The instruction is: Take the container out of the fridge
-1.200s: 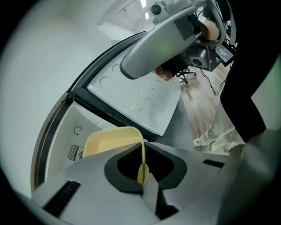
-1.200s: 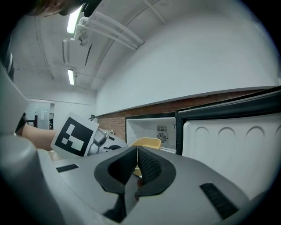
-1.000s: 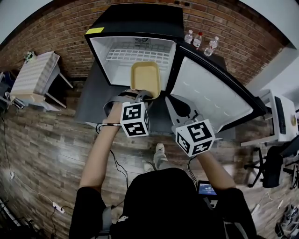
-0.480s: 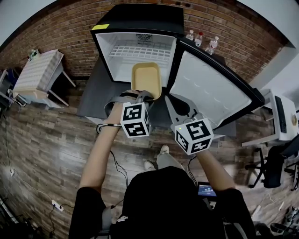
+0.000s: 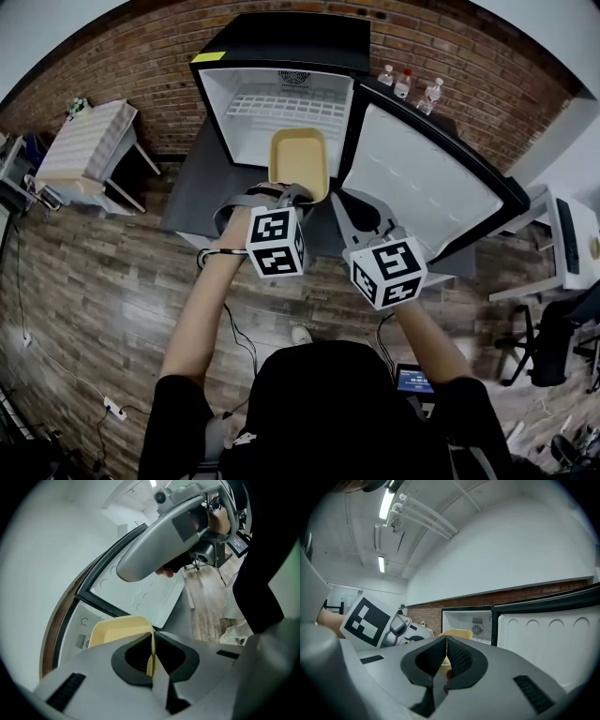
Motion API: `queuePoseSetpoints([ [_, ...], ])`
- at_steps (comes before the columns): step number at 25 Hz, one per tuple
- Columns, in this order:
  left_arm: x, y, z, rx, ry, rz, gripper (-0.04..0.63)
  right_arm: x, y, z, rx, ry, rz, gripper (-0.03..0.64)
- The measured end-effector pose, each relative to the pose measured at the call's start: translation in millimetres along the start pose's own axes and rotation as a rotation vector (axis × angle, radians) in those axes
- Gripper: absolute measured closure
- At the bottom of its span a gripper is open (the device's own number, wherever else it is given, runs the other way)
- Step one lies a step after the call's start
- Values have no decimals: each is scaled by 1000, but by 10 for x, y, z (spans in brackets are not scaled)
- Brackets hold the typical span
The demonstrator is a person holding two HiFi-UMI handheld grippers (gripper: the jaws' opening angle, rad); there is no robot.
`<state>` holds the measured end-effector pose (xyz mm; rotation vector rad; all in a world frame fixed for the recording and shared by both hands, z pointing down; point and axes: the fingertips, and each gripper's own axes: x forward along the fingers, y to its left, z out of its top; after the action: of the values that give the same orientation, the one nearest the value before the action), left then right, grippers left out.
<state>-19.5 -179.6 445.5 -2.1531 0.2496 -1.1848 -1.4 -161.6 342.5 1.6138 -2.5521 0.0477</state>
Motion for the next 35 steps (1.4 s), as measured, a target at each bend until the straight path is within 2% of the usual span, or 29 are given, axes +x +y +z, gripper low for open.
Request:
queuePoseSetpoints([
  [14, -29, -297, 655, -40, 28, -3, 565, -653, -211, -28, -1, 14, 44, 577],
  [35, -391, -1121, 1563, -95, 50, 36, 565, -1869, -44, -103, -27, -17, 93, 577],
])
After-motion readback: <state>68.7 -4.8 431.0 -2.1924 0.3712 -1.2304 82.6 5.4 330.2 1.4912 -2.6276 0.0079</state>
